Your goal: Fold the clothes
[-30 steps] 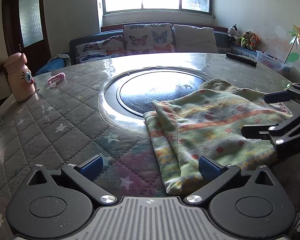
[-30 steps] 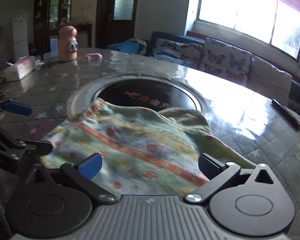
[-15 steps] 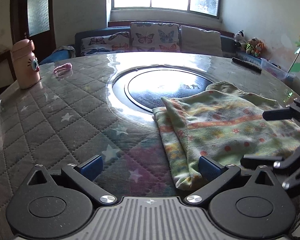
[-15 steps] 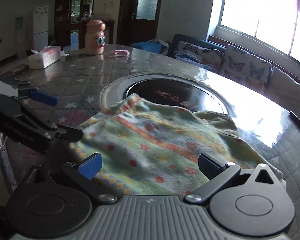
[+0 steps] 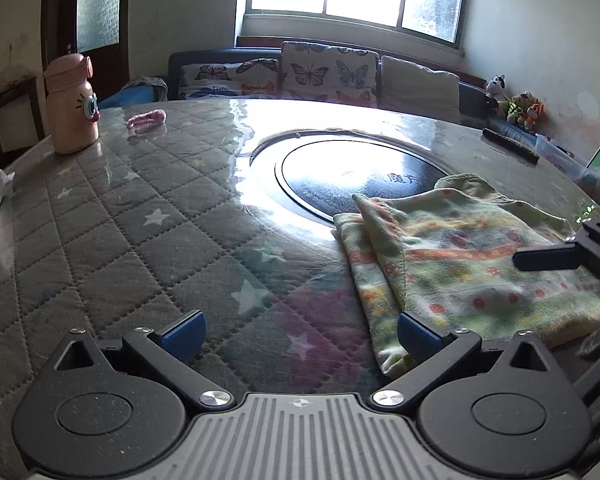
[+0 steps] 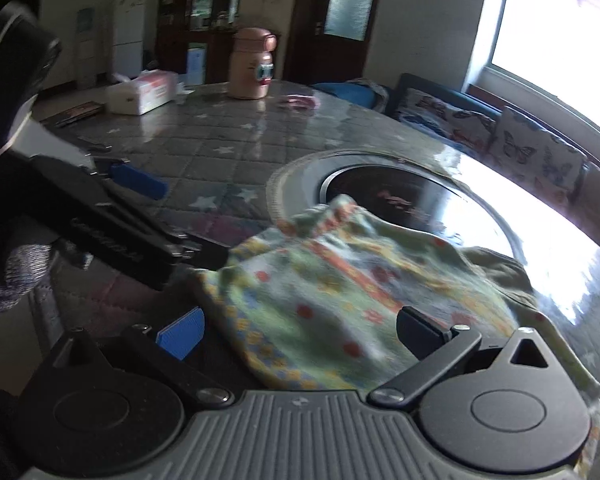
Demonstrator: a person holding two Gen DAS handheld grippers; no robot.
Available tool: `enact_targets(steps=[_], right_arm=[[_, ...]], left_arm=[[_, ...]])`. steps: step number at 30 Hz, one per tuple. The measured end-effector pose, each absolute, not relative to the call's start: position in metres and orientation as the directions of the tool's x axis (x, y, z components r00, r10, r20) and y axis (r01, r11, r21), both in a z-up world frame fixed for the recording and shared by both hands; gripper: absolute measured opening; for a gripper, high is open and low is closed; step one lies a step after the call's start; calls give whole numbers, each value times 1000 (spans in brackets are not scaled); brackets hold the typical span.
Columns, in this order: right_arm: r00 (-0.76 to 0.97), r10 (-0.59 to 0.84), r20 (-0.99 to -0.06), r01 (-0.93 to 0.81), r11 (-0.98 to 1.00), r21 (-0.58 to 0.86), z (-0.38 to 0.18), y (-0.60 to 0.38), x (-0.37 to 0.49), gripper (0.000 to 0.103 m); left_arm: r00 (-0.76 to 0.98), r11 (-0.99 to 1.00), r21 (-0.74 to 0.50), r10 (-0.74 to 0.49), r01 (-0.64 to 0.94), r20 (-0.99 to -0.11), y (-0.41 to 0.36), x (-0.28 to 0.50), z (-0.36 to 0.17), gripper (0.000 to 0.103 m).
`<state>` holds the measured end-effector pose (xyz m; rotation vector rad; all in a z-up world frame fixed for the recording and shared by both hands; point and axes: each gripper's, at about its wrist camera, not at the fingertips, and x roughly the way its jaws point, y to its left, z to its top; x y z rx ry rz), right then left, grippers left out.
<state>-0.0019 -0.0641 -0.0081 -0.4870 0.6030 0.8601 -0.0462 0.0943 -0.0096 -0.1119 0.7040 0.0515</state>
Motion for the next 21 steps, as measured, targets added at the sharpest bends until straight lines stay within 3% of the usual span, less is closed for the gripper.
enact_targets(steps=[5,11,13,16,19,21], right_arm=[[478,564,-673,-853,481,-203,-11,-44,-11,102],[449,573,-686,-878,428,-217,-9,-31,-16,89],[421,581,-697,-888,420,-186,-8,-29,-16,65],[418,579,-700,-889,420,-183,-6,-28,-16,41],[422,585,-693,-883,439,-167,-4,-32,-12,22],[409,607,-682,-881,457,-122,2,-39,-8,15]], left_arm=[[768,988,-129,-16,-87,-640,103,-40,-4,103],[752,965,-250,-106,-80,-650,114,-25,-2,103],[745,957,-282,-139,-69,-652,113,-22,-2,103],[737,944,-325,-182,-54,-651,112,-18,-1,103],[729,924,-380,-231,-43,-644,112,-14,1,103],[723,910,-411,-252,-49,-643,111,-12,2,102]])
